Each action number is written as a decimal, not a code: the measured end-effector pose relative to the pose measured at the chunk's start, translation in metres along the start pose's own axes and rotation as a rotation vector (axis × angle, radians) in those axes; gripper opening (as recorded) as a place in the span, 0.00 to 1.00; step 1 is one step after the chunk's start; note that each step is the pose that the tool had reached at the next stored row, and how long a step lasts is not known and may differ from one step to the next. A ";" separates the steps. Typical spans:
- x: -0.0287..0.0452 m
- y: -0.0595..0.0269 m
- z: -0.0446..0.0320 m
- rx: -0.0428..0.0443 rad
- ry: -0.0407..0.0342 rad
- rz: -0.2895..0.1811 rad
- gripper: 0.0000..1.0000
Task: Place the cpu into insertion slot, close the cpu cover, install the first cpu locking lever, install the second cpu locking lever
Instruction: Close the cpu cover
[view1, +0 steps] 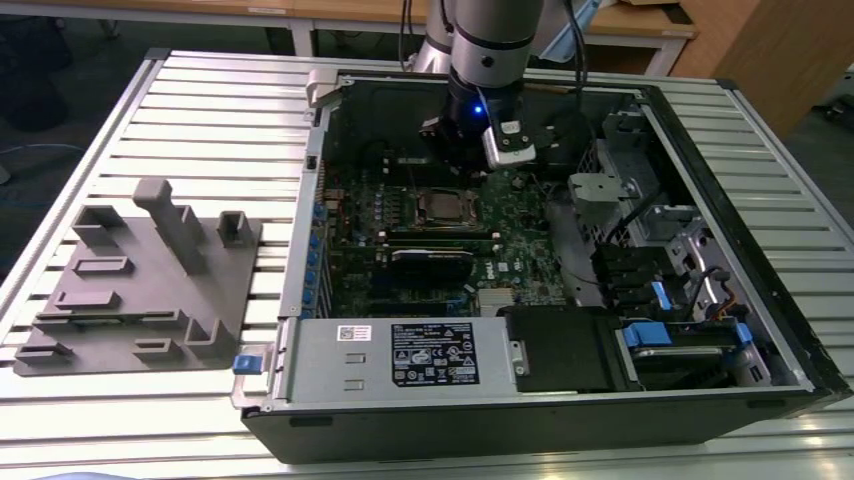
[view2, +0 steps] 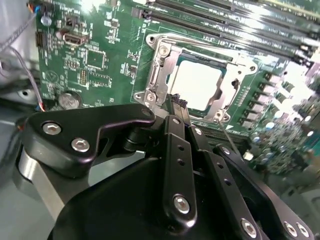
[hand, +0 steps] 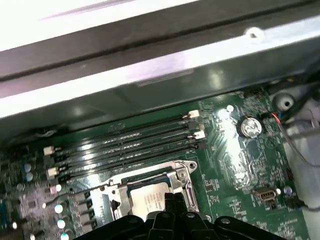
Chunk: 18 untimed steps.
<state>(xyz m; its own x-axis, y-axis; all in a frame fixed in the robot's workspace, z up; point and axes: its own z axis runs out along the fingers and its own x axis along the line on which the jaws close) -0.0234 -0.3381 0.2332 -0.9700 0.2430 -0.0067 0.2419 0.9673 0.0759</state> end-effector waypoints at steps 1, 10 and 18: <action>0.0000 0.0000 0.0002 0.0003 0.0013 -0.018 0.11; 0.0000 -0.0001 0.0017 0.0037 0.0124 -0.178 0.11; 0.0001 -0.0001 0.0017 0.0186 0.0108 -0.186 0.11</action>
<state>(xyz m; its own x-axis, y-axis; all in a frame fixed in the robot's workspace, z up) -0.0235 -0.3381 0.2314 -0.9982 0.0590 -0.0081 0.0585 0.9967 0.0560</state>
